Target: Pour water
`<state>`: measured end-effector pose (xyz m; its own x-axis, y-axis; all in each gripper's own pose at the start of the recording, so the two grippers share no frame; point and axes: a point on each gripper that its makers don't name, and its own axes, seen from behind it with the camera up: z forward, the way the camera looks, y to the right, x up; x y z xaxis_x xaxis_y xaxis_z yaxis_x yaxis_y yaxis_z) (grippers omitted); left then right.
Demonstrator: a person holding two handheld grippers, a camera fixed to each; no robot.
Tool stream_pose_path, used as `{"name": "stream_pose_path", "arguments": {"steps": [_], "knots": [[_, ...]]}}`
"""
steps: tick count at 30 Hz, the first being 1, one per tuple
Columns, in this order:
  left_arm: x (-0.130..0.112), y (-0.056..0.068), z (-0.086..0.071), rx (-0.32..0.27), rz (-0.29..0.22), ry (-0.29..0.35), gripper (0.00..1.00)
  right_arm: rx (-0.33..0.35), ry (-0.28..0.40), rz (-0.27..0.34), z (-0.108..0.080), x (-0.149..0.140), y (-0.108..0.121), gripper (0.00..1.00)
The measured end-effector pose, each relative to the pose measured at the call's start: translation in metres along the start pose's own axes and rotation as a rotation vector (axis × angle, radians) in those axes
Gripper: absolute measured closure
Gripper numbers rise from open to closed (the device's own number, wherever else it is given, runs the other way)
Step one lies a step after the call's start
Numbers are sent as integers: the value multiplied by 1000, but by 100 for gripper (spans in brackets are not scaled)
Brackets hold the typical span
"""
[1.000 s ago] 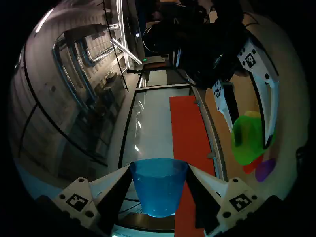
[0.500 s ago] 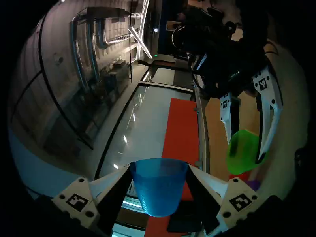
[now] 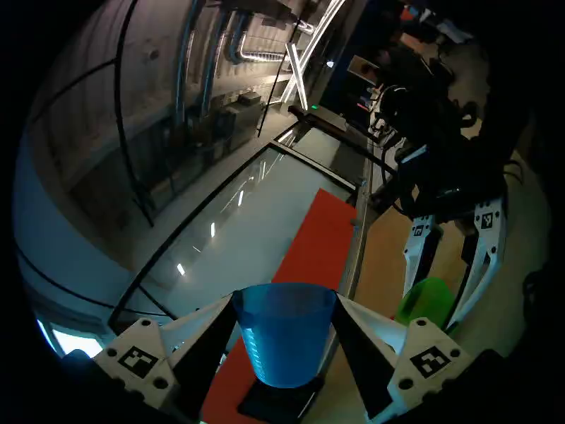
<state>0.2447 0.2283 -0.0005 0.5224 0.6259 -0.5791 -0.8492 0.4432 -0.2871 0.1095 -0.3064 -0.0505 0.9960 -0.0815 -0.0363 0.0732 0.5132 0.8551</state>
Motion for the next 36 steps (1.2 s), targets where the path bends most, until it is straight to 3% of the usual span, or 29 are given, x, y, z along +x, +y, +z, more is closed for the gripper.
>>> {"name": "stream_pose_path", "arguments": {"steps": [10,21,36], "knots": [[-2,-5,-3,1,-241,-14,12,-6,10,2,-1,6,1,10],[-4,-14,-2,-1,-453,-16,12,-10,17,6,-4,10,2,10],[-8,-27,-2,-11,-845,8,11,-15,28,13,-6,13,4,10]]}}
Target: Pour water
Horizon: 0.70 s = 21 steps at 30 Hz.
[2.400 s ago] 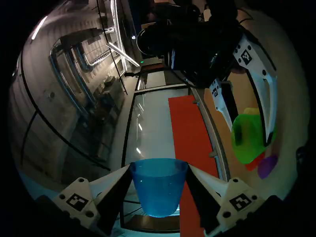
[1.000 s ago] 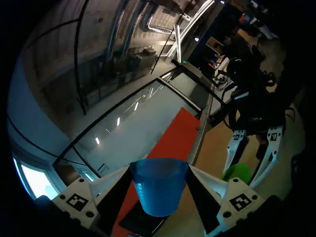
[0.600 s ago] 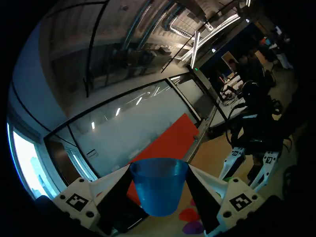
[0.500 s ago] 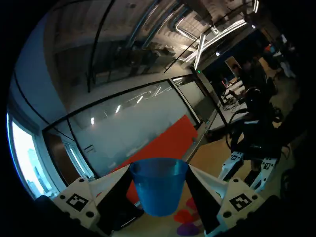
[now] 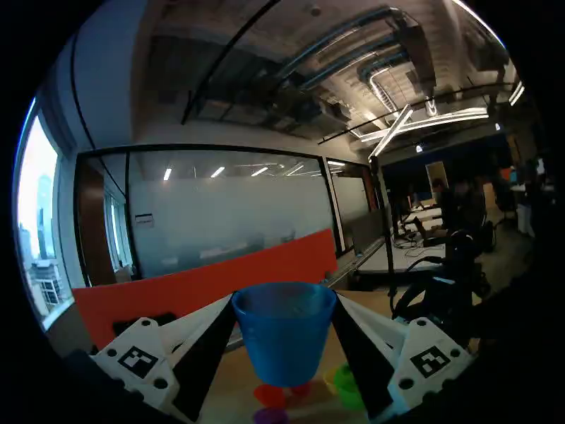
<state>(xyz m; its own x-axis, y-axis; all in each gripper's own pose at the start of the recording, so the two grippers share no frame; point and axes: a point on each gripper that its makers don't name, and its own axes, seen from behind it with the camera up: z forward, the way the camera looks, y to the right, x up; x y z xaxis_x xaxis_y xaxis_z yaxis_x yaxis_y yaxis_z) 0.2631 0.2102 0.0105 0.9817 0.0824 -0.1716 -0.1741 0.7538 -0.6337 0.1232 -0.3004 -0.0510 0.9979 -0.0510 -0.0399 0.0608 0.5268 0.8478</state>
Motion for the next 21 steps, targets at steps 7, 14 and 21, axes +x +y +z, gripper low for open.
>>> {"name": "stream_pose_path", "arguments": {"steps": [7,14,21], "knots": [[2,-1,-2,-22,-177,2,11,1,1,-4,0,2,-4,10],[-4,-9,-4,-19,-222,-17,11,4,-2,-5,0,1,-6,10],[-20,-9,-8,-15,-170,-69,11,5,-14,1,2,-2,-7,10]]}}
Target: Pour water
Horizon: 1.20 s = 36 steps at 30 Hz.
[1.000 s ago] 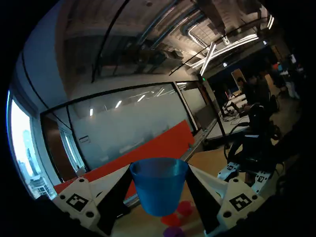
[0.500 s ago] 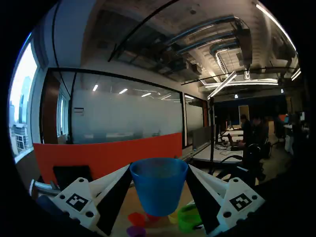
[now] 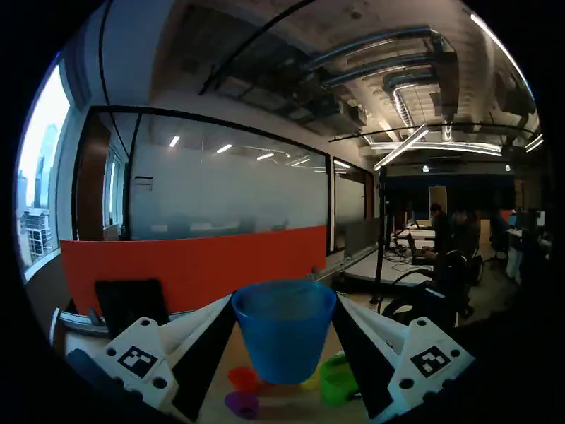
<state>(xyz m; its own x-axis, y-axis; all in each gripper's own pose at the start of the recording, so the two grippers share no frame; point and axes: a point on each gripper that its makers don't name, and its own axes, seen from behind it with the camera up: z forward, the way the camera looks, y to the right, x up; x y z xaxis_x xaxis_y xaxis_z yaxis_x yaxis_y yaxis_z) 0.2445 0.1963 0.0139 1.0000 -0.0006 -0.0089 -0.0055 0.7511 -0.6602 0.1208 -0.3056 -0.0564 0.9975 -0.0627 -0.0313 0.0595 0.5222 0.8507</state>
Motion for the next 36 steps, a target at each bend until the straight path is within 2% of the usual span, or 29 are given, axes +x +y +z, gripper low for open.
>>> {"name": "stream_pose_path", "arguments": {"steps": [6,14,18,26,36], "knots": [[-13,-9,-4,23,42,-40,11,-1,-15,4,0,-4,0,10],[-26,-17,-6,30,49,-52,11,-1,-30,9,1,-6,1,10],[-41,-23,-10,39,54,-67,11,-7,-51,14,-2,-10,5,10],[-73,-36,-18,65,92,-109,11,-24,-100,16,-14,-18,17,10],[-116,-39,-23,60,88,-167,11,-63,-150,22,-36,-29,39,10]]}}
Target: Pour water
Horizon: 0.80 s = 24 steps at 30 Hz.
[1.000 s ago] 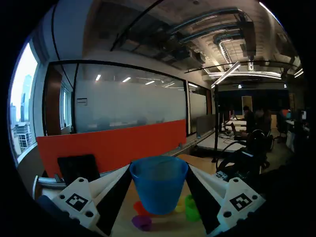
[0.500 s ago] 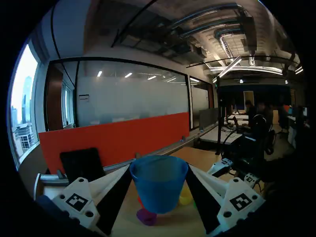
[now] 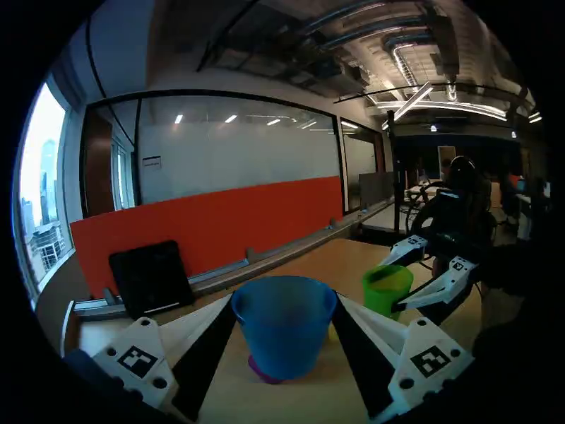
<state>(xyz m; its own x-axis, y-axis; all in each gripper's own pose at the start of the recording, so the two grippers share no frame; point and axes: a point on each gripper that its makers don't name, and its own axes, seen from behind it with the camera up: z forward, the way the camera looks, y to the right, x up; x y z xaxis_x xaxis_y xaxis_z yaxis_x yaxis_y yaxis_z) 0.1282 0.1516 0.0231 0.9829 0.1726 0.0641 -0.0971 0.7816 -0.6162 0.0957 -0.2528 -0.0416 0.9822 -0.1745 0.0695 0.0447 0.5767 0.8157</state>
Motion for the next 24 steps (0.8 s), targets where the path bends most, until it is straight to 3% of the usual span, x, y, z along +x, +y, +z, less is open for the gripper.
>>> {"name": "stream_pose_path", "arguments": {"steps": [9,24], "knots": [[-39,11,2,-25,20,-68,11,4,-65,-12,-15,-16,5,10],[-106,49,13,-121,60,-208,11,19,-214,-42,-31,-54,13,10]]}}
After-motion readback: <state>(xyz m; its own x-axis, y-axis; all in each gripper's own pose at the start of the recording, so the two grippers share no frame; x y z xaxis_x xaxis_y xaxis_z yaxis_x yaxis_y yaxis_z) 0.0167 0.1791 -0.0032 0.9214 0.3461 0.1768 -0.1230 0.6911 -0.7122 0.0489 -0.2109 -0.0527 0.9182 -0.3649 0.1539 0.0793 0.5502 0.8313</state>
